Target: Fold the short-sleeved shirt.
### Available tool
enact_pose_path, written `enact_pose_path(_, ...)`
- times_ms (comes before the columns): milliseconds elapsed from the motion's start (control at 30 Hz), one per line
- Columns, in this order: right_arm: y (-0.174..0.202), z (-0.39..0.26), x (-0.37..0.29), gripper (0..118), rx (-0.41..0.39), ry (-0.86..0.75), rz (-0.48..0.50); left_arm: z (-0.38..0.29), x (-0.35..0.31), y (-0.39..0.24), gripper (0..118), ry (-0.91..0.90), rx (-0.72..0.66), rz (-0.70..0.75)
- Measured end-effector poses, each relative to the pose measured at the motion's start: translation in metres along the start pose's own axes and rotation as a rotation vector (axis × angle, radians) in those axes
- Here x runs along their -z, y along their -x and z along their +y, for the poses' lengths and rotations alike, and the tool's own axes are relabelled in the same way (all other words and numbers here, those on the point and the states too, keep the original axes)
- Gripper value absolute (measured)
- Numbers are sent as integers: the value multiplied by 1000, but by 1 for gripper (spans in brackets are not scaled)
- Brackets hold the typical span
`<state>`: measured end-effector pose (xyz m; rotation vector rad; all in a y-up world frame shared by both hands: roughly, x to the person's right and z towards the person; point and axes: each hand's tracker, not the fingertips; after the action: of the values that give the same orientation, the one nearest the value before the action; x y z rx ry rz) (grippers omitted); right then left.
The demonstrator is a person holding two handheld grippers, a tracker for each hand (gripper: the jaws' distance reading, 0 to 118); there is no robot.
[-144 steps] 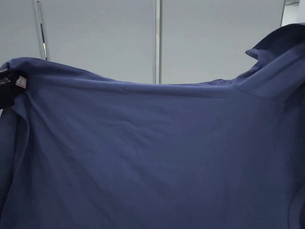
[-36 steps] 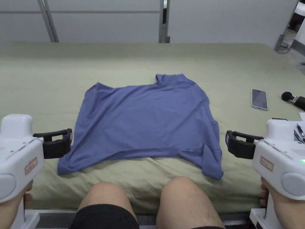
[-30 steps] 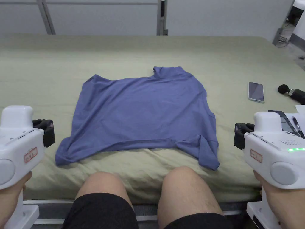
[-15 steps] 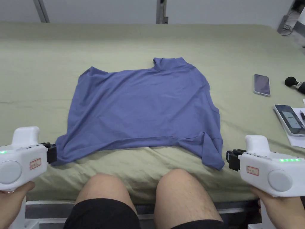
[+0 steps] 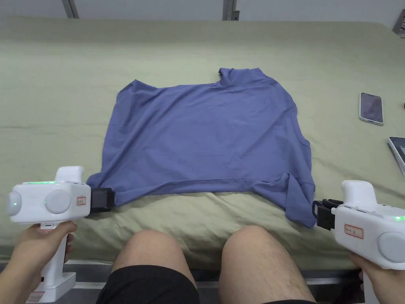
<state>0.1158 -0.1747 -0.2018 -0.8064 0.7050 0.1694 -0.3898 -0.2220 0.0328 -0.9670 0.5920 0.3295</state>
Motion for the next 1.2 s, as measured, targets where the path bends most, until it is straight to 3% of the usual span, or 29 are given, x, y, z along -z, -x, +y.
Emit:
enact_pose_path(133, 1, 1, -1, 3, 2, 11, -11, -10, 29, -4, 117, 20, 43, -1)
enact_pose_path(167, 1, 0, -1, 3, 3, 14, -14, -10, 20, -4, 107, -16, 41, -12)
enact_pose_path(267, -5, 0, 10, 3, -3, 32, -15, -8, 5, -4, 13, -48, 18, -46)
enact_pose_path(300, -4, 0, 12, 3, -9, 37, -17, -6, 4, -6, 6, -37, 21, -83)
enact_pose_path(433, 9, 7, 16, 3, -22, 59, -12, -14, -19, -33, 6, -84, 124, -30)
enact_pose_path(533, 12, 11, 21, 4, -7, 56, -20, -2, -18, -18, 6, -109, 83, -50)
enact_pose_path(567, 13, 12, 21, 10, 7, 56, -28, 0, -18, -16, 6, -110, 68, -52)
enact_pose_path(600, 13, 13, 22, 42, 19, 56, -41, 0, -28, -19, 6, -104, 58, -53)
enact_pose_path(633, 10, 13, 24, 86, 39, 60, -84, 0, -35, -20, 6, -111, 47, -60)
enact_pose_path(667, 8, 13, 27, 118, 33, 68, -95, 2, -39, -18, 6, -126, 51, -48)
enact_pose_path(833, 7, 22, 40, 118, -13, 175, -55, 7, -36, -19, 6, -132, 79, -51)
enact_pose_path(967, -4, 19, 65, 115, 29, 173, -82, 8, -41, -15, 6, -132, 67, -50)
enact_pose_path(1000, -7, 21, 68, 102, 41, 179, -77, 7, -42, -17, 6, -130, 63, -51)
enact_pose_path(1033, -5, 20, 66, 77, 44, 182, -68, 6, -43, -19, 6, -128, 62, -50)
enact_pose_path(1067, -2, 19, 67, 35, 32, 192, -84, 5, -43, -19, 6, -120, 60, -51)
enact_pose_path(1100, -1, 18, 70, 6, 8, 208, -99, 4, -42, -20, 6, -116, 62, -50)
enact_pose_path(1200, -2, 9, 78, 6, -23, 206, -69, 4, -36, -18, 6, -105, 63, -53)
